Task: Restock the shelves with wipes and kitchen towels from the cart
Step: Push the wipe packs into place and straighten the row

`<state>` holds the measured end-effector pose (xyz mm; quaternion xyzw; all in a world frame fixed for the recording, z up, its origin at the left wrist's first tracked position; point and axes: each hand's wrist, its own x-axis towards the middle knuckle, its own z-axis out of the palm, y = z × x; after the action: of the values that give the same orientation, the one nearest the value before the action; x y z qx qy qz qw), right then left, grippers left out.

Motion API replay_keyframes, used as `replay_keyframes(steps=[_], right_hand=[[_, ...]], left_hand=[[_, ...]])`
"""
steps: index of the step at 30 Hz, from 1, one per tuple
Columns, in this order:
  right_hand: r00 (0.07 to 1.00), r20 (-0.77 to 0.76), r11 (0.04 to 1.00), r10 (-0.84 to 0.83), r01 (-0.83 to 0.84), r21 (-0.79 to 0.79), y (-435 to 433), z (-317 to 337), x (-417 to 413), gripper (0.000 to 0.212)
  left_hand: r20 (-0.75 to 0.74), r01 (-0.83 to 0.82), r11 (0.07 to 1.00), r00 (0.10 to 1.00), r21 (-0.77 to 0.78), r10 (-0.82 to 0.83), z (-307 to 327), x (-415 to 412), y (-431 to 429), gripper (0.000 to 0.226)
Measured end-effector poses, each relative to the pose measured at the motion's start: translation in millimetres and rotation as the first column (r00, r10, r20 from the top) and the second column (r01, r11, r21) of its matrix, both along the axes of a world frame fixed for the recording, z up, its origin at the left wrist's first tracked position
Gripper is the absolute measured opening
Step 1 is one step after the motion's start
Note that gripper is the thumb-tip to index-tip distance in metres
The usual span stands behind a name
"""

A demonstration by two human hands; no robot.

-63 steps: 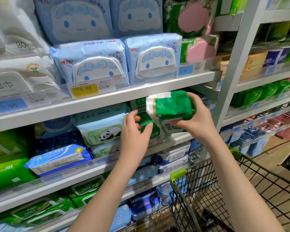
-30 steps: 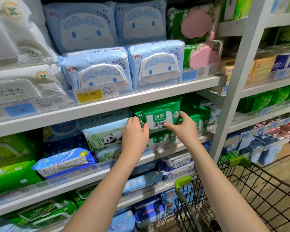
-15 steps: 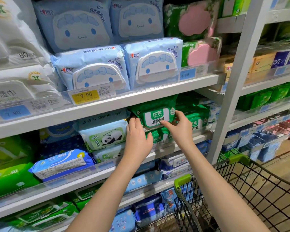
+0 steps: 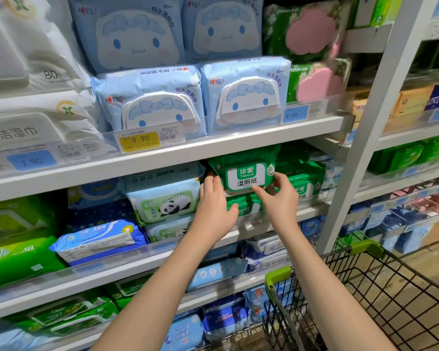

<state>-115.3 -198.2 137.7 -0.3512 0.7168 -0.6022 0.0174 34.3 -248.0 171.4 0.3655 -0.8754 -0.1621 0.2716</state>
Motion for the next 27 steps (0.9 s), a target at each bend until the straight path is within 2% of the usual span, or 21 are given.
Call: replay_keyframes(steps=[7,10,15,18,22,27], right_hand=[[0.999,0.017,0.998,-0.033,0.034,-0.056,-0.9,-5.0,4.9,0.053],[0.999,0.021,0.997,-0.038,0.04,-0.067,-2.3,-5.2,6.3,0.05],[0.994,-0.097,0.998,-0.054,0.057,0.036,-10.9,2.4,8.9,0.047],[0.99,-0.137,0.995,-0.041,0.053,0.089,-12.0,6.1,6.6,0.049],[0.982,-0.187,0.977,-0.033,0.071,0.199,-11.7,11.0,4.9,0.054],[0.984,-0.177,0.969,-0.035,0.076,0.236,-12.6,13.0,8.8,0.058]], left_hand=[[-0.073,0.031,0.999,0.997,0.012,-0.03,-1.6,2.1,2.5,0.067],[-0.048,0.037,0.999,0.998,-0.005,-0.038,-1.5,3.9,3.2,0.069],[0.029,-0.032,0.999,0.999,0.018,0.031,0.1,-2.0,2.0,0.068],[0.012,-0.061,0.996,0.998,0.071,0.061,3.0,-4.7,5.2,0.069],[-0.016,-0.047,0.995,0.999,0.09,0.048,2.5,-1.4,9.8,0.072],[-0.006,0.001,0.998,1.0,0.065,-0.001,2.0,16.3,14.6,0.071]])
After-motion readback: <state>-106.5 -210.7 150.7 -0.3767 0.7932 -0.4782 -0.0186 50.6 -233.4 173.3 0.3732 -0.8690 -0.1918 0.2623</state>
